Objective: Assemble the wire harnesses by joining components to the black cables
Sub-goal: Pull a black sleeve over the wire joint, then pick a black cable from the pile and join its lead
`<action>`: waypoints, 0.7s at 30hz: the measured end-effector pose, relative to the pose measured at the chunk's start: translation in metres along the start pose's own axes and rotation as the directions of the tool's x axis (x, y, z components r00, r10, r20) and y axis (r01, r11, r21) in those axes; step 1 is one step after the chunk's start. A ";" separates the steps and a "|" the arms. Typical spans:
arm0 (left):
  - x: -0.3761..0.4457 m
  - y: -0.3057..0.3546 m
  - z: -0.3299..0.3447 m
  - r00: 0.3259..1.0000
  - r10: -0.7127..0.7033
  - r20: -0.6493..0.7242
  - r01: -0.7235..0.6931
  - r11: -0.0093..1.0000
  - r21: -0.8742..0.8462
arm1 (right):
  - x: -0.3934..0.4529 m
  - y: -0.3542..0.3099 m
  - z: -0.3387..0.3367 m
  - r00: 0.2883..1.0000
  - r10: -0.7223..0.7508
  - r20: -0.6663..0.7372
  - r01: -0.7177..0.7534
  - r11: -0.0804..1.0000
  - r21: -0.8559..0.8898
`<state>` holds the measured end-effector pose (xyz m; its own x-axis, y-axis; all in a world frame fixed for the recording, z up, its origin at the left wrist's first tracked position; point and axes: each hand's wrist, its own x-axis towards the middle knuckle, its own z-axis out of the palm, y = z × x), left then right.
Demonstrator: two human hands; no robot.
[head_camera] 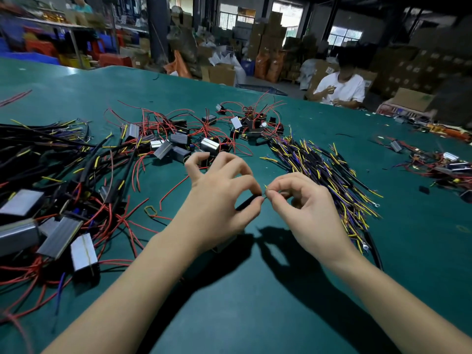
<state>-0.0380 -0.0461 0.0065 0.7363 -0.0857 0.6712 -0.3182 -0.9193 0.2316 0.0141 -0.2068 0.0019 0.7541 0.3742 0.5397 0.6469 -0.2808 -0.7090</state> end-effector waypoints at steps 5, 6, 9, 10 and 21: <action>0.000 0.006 0.006 0.978 -0.190 0.084 0.206 0.942 -0.266 | -0.001 -0.002 -0.006 0.916 -0.400 0.042 0.378 0.819 -0.432; 0.001 0.007 0.006 0.951 -0.265 0.160 0.308 0.863 -0.401 | 0.000 -0.002 -0.006 0.842 -0.531 0.093 0.482 0.663 -0.573; 0.005 0.004 0.002 0.845 -0.333 0.420 0.535 0.542 -0.648 | 0.003 0.000 -0.010 0.737 -0.649 0.189 0.571 0.448 -0.688; 0.005 0.002 0.002 0.832 -0.337 0.440 0.554 0.523 -0.648 | 0.003 -0.001 -0.010 0.784 -0.594 0.181 0.550 0.528 -0.647; 0.000 0.008 0.003 0.933 -0.268 0.241 0.340 0.876 -0.343 | 0.012 -0.007 -0.024 0.913 0.286 0.289 -0.303 0.953 0.013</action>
<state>-0.0384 -0.0545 0.0059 0.9160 0.0742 0.3942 -0.2325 -0.7026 0.6725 0.0207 -0.2219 0.0244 0.8411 0.5170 0.1586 0.3865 -0.3694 -0.8451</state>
